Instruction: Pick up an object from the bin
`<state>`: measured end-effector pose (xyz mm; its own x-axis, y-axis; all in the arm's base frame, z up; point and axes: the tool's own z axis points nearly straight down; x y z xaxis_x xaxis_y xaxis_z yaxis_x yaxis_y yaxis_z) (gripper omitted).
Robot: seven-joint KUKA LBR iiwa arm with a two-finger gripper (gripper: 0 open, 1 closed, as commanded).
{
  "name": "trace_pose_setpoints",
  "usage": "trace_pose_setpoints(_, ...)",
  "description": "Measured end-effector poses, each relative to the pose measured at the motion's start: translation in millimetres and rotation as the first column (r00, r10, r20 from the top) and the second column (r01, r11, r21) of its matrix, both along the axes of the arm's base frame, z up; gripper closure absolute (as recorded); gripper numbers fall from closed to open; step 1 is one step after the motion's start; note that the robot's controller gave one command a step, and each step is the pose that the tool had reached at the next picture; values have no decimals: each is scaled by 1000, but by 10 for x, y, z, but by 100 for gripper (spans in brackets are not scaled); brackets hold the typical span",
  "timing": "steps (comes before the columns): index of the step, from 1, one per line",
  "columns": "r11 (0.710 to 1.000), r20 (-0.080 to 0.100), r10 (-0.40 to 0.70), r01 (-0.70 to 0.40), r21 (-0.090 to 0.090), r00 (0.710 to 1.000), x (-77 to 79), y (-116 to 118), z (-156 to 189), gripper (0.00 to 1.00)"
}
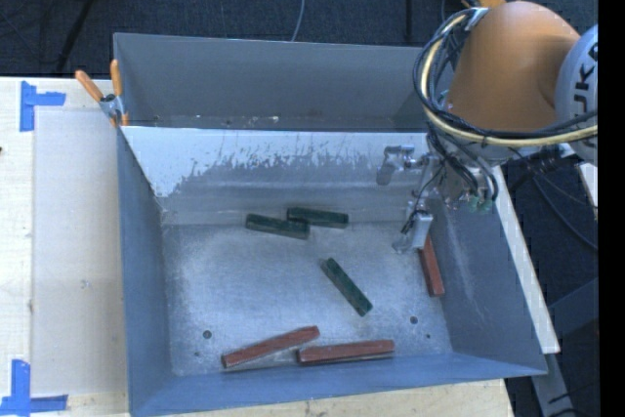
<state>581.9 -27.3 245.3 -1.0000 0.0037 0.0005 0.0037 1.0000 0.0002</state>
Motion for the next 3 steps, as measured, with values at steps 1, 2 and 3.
trace_pose_setpoints(1,999,-12,42,-42,1,999,28,5,-247,0)
trace_pose_setpoints(2,1000,10,22,-22,0,1000,-88,-20,-481,0)
trace_pose_setpoints(3,1000,3,4,-4,0,1000,-314,-39,-1185,0)
